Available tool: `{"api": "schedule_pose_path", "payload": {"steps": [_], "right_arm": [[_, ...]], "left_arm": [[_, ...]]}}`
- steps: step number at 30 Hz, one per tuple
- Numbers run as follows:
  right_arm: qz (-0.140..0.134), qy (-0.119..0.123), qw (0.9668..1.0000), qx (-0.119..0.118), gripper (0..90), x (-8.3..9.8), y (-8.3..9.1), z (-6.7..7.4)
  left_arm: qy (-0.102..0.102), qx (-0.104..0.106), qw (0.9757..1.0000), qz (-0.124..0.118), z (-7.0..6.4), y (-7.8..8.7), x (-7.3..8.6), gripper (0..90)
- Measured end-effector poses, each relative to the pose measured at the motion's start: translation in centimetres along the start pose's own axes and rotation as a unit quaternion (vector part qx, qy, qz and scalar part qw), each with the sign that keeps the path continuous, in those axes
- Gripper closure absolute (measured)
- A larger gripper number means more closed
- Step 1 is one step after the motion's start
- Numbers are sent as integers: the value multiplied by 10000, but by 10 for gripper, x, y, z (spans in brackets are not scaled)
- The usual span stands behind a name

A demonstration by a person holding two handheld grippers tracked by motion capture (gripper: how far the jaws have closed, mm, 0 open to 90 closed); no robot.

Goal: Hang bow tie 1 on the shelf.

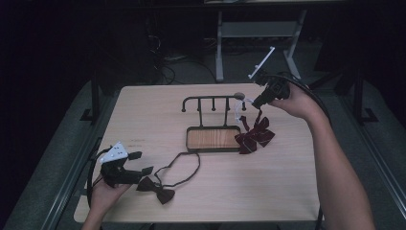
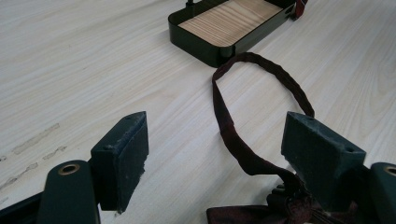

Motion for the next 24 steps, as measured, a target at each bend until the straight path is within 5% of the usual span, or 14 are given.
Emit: {"api": "schedule_pose_path", "payload": {"steps": [24], "right_arm": [[-158,48,9997,-203,789,11,-5,5]], "left_arm": [[2,0,10000,15,-2,-2,0,231]]}}
Point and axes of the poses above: each handheld gripper's, and its own axes: y roughly backward along the jaws, x roughly out of its underside, z roughly to its left, the point moved 7 cm from there along -y, roughly forward along the jaws
